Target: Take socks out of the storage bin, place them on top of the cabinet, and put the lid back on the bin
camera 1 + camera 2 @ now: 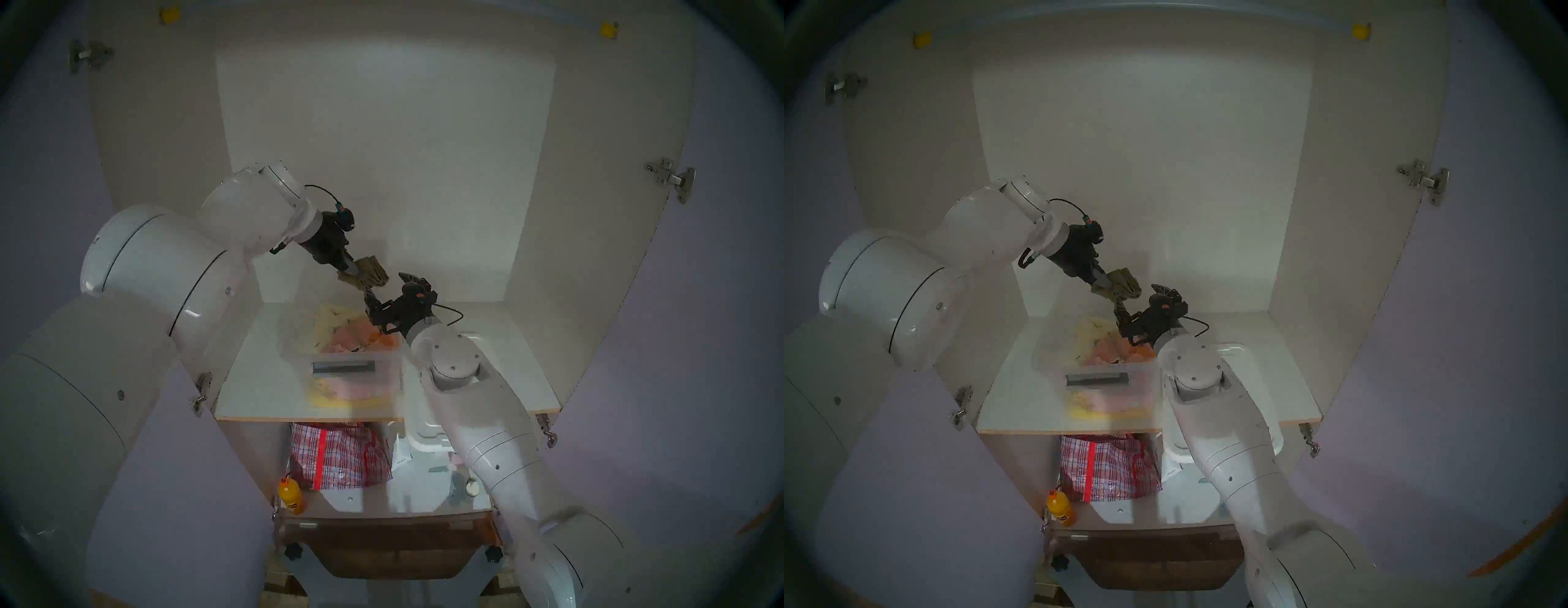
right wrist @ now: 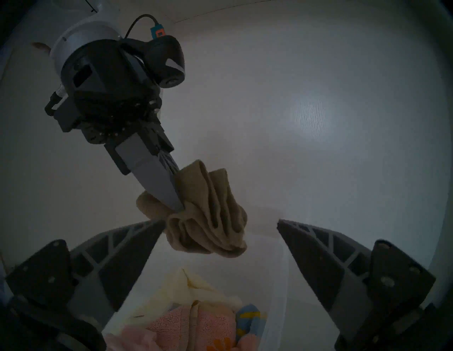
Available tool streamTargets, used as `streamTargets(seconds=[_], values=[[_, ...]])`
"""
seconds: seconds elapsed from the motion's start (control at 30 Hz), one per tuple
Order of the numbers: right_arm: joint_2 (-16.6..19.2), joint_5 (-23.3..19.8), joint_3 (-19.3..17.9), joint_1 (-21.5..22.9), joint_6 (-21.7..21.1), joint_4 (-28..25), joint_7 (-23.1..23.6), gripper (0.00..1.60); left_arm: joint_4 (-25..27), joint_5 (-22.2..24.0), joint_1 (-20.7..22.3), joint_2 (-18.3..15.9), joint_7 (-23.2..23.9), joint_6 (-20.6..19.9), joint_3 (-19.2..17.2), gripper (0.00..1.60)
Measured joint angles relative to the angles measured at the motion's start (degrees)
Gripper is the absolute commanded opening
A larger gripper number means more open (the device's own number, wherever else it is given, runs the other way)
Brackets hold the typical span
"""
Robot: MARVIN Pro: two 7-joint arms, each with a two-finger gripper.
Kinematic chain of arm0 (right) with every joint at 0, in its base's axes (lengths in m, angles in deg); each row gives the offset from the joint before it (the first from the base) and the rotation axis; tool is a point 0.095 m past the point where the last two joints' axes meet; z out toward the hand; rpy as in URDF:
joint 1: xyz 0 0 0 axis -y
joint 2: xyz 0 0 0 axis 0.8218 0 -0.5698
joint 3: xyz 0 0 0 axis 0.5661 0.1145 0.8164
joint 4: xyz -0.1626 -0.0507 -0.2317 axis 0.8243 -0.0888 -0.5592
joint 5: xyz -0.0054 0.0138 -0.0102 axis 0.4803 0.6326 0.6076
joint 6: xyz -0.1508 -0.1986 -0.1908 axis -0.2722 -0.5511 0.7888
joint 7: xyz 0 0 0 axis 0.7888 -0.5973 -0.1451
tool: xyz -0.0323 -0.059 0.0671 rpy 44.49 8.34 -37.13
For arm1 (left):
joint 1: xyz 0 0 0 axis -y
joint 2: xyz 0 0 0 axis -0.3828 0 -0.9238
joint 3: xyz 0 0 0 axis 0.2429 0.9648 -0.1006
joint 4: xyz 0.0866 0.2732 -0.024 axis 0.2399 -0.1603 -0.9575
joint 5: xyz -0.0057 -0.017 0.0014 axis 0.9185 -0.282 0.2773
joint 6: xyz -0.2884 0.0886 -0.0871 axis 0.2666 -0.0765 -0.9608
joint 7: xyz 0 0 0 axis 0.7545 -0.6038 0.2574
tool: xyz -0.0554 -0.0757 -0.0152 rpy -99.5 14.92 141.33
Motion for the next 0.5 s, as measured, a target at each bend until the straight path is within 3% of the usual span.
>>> streamTargets(seconds=[0.5], values=[[-1.56,-1.01,0.05,1.82,-0.4,2.05,0.23,1.6,-0.32,0.78,-0.41,-0.52,4.79,1.75,-1.47,0.0]])
